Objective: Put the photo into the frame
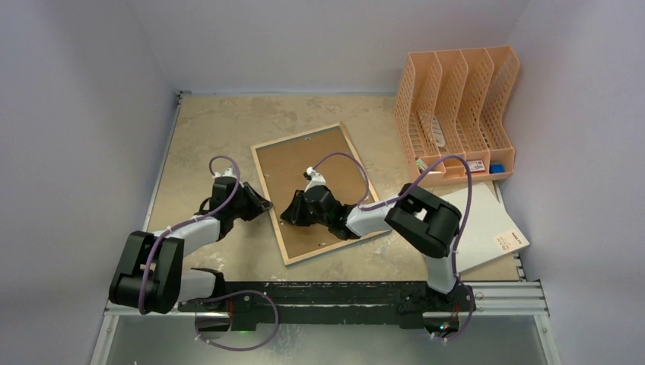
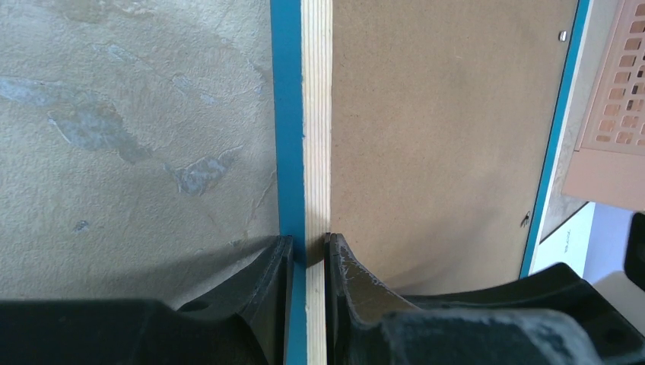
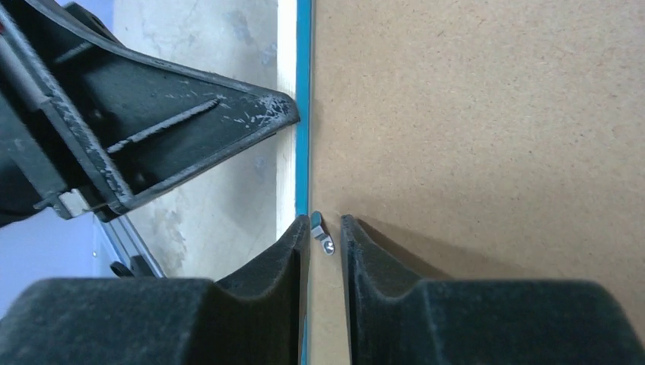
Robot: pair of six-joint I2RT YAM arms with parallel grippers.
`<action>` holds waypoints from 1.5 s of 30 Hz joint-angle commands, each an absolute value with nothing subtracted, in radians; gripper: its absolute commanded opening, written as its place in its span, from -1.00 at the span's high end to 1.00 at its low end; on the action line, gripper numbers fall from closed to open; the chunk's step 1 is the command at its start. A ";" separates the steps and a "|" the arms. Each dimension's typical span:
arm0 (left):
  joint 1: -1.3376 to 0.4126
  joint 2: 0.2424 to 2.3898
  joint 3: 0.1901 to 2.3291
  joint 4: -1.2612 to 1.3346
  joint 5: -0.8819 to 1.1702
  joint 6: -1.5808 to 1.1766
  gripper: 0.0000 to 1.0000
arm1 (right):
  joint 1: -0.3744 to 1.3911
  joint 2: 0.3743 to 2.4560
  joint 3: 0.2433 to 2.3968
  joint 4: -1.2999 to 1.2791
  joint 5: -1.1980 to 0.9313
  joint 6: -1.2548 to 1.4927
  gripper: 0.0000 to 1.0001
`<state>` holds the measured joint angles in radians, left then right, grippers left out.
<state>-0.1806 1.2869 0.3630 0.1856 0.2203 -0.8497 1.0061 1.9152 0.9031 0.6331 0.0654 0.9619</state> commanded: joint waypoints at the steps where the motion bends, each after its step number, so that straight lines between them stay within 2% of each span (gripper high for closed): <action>1: -0.190 1.316 0.358 0.056 0.201 -0.795 1.00 | 0.996 1.949 0.959 0.642 -0.031 0.863 0.52; 10: -0.190 1.370 0.401 0.074 0.210 -0.782 1.00 | 0.991 2.044 0.956 0.728 -0.211 0.808 0.46; 24: -0.190 1.382 0.410 0.083 0.209 -0.781 1.00 | 0.971 2.039 0.940 0.757 -0.328 0.720 0.41; 31: -0.190 1.405 0.435 0.102 0.206 -0.790 1.00 | 0.958 2.026 0.999 0.705 -0.363 0.670 0.38; 35: -0.190 1.408 0.457 0.095 0.207 -0.790 1.00 | 0.932 1.962 1.049 0.641 -0.290 0.668 0.18; 36: -0.190 1.403 0.461 0.087 0.205 -0.789 0.97 | 0.926 1.937 1.054 0.635 -0.263 0.670 0.13; 40: -0.190 1.333 0.482 0.016 0.173 -0.792 0.51 | 0.877 1.816 1.040 0.587 -0.141 0.699 0.04; 42: -0.190 1.281 0.496 -0.050 0.147 -0.781 0.35 | 0.839 1.743 0.993 0.550 -0.064 0.720 0.02; 45: -0.190 1.198 0.513 -0.136 0.131 -0.750 0.24 | 0.769 1.609 0.928 0.452 0.054 0.721 -0.02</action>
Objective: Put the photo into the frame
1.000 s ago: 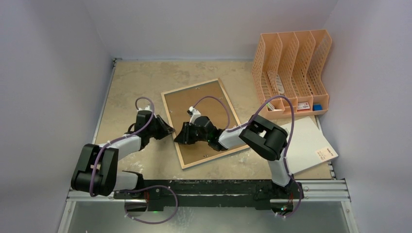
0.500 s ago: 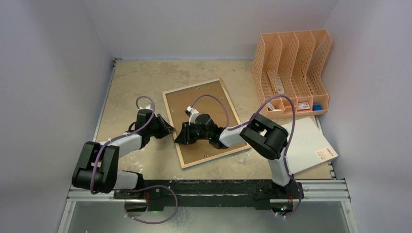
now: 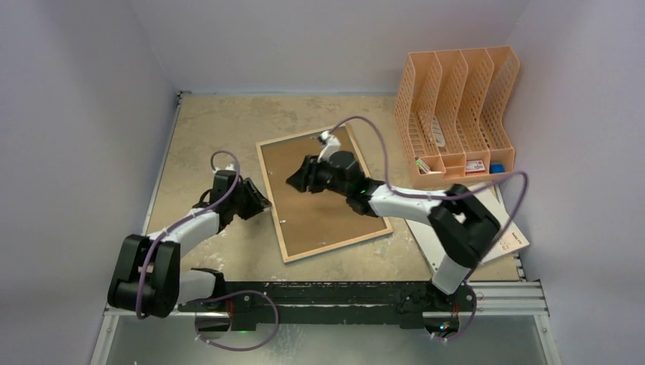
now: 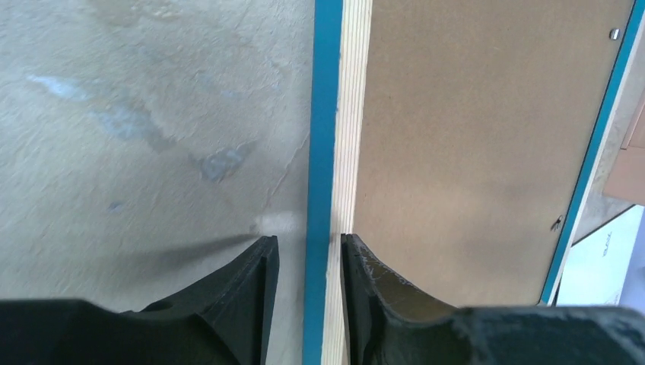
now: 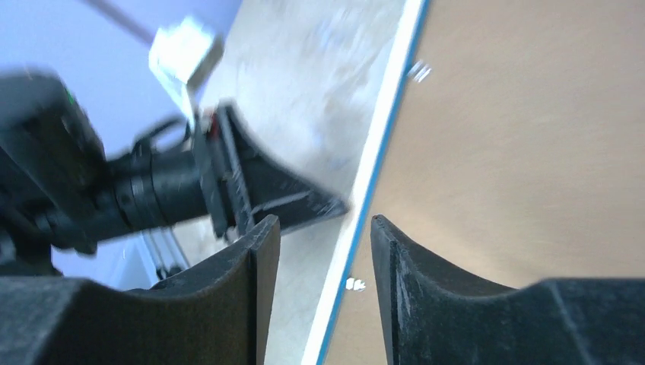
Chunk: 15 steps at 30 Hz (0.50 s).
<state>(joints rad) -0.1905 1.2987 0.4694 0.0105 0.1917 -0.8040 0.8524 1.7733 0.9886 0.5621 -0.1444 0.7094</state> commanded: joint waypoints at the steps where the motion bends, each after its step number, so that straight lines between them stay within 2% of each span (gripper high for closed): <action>1: -0.192 1.171 0.517 -0.164 0.130 -0.737 0.19 | 0.751 1.566 0.912 0.399 0.118 0.711 -0.09; 4: -0.192 1.104 0.526 -0.247 0.145 -0.709 0.08 | 0.712 1.469 0.881 0.233 0.319 0.677 -0.50; 7: -0.195 1.030 0.514 -0.300 0.160 -0.700 0.00 | 0.655 1.410 0.847 0.138 0.404 0.634 -0.83; 10: -0.215 0.973 0.495 -0.324 0.150 -0.727 -0.07 | 0.583 1.387 0.815 0.093 0.411 0.613 -0.91; 15: -0.228 0.974 0.457 -0.297 0.155 -0.748 -0.09 | 0.503 1.414 0.781 0.045 0.407 0.628 -0.92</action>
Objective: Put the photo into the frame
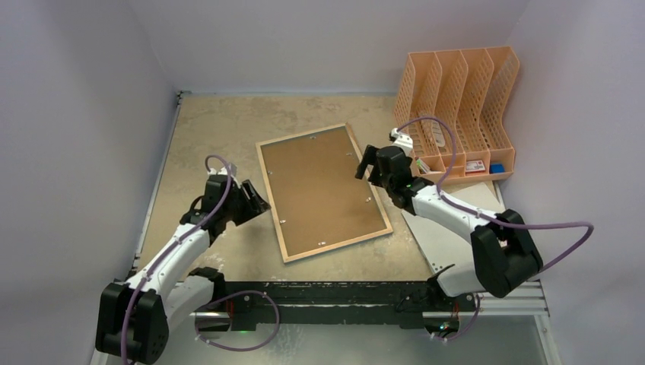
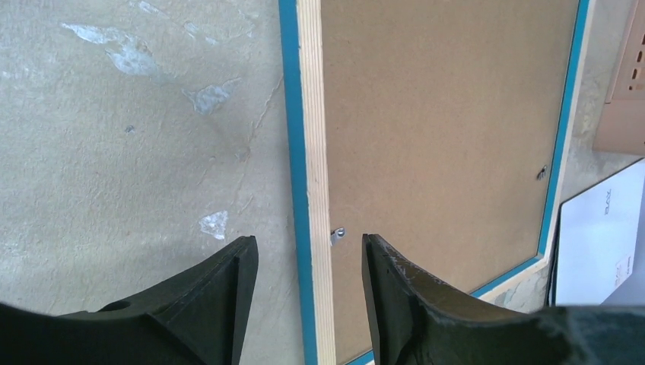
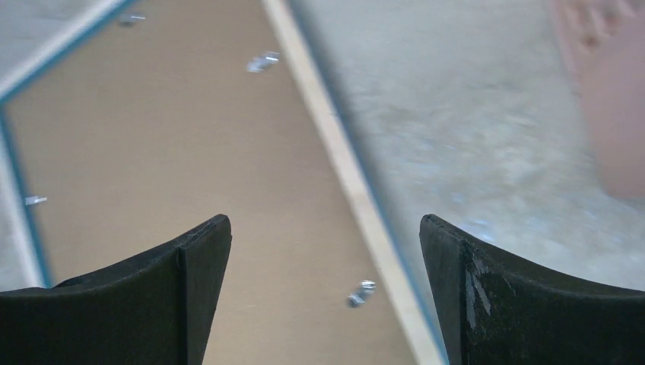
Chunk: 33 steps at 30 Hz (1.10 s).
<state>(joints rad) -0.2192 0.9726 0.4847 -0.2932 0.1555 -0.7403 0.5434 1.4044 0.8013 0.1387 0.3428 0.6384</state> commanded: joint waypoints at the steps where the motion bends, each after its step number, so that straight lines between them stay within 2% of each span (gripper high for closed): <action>1: -0.229 0.979 0.449 -0.279 0.170 -0.750 -0.10 | 0.492 1.424 0.774 0.037 0.398 0.636 -0.92; 9: -0.230 1.027 0.395 -0.187 0.205 -0.760 -0.11 | 0.471 1.466 0.739 0.045 0.268 0.574 -0.79; 18: -0.230 1.055 0.373 -0.149 0.218 -0.759 -0.08 | 0.473 1.549 0.792 0.007 0.271 0.504 -0.63; 33: -0.238 1.096 0.355 -0.119 0.193 -0.766 -0.02 | 0.520 1.560 0.779 -0.038 0.214 0.425 -0.59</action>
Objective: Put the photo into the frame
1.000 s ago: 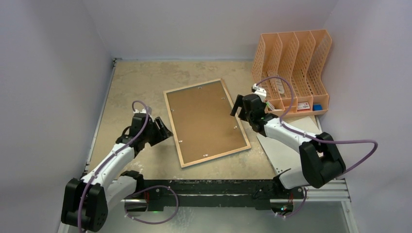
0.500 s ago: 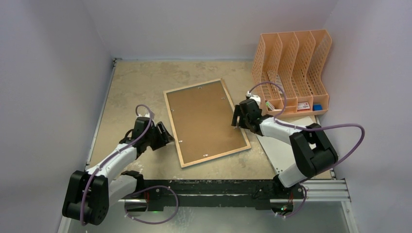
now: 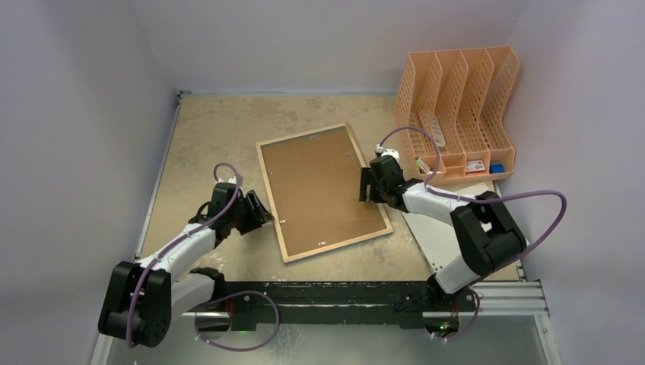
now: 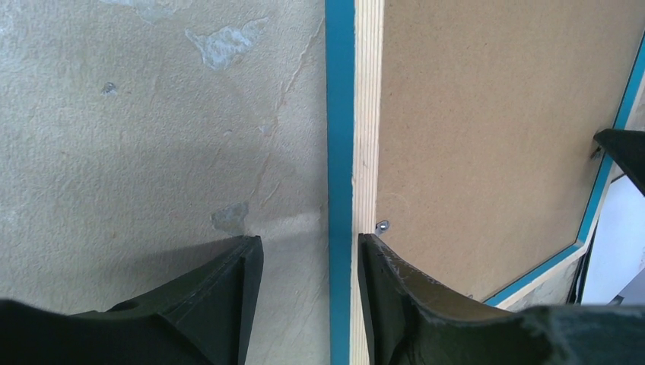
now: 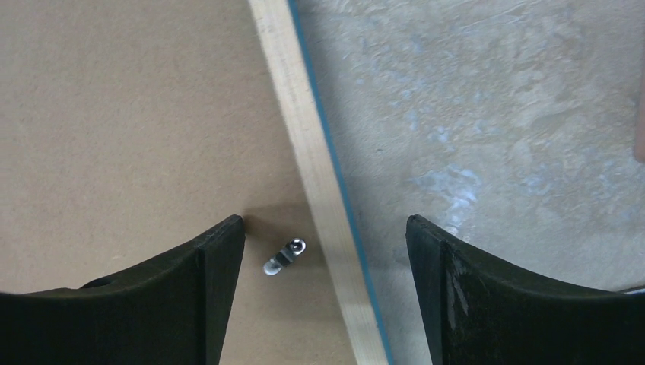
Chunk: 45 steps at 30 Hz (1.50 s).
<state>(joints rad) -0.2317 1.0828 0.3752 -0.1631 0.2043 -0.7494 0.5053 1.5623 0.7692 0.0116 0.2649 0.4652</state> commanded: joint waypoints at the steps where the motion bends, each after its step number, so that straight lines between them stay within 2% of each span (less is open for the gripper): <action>1: -0.238 1.099 0.353 -0.115 0.193 -0.766 -0.01 | 0.520 1.555 0.775 -0.036 0.210 0.429 -0.55; 6: -0.239 1.104 0.348 -0.102 0.187 -0.765 0.06 | 0.520 1.533 0.766 -0.050 0.208 0.461 -0.18; 12: -0.239 1.116 0.345 -0.089 0.184 -0.764 0.09 | 0.520 1.520 0.759 -0.065 0.203 0.485 0.02; 17: -0.239 1.124 0.341 -0.076 0.181 -0.762 0.10 | 0.520 1.482 0.756 -0.093 0.174 0.504 0.01; 25: -0.239 1.155 0.333 -0.041 0.183 -0.761 0.10 | 0.521 1.458 0.746 -0.104 0.157 0.512 -0.25; 36: -0.239 1.154 0.325 -0.031 0.183 -0.759 0.10 | 0.521 1.526 0.764 -0.064 0.236 0.526 -0.14; 45: -0.239 1.153 0.326 -0.021 0.180 -0.761 0.10 | 0.528 1.528 0.773 -0.085 0.199 0.476 -0.18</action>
<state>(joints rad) -0.2325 1.1419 0.3489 -0.0071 0.2050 -0.7666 0.5163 1.5280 0.7601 -0.0612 0.1982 0.5053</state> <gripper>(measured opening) 0.450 0.594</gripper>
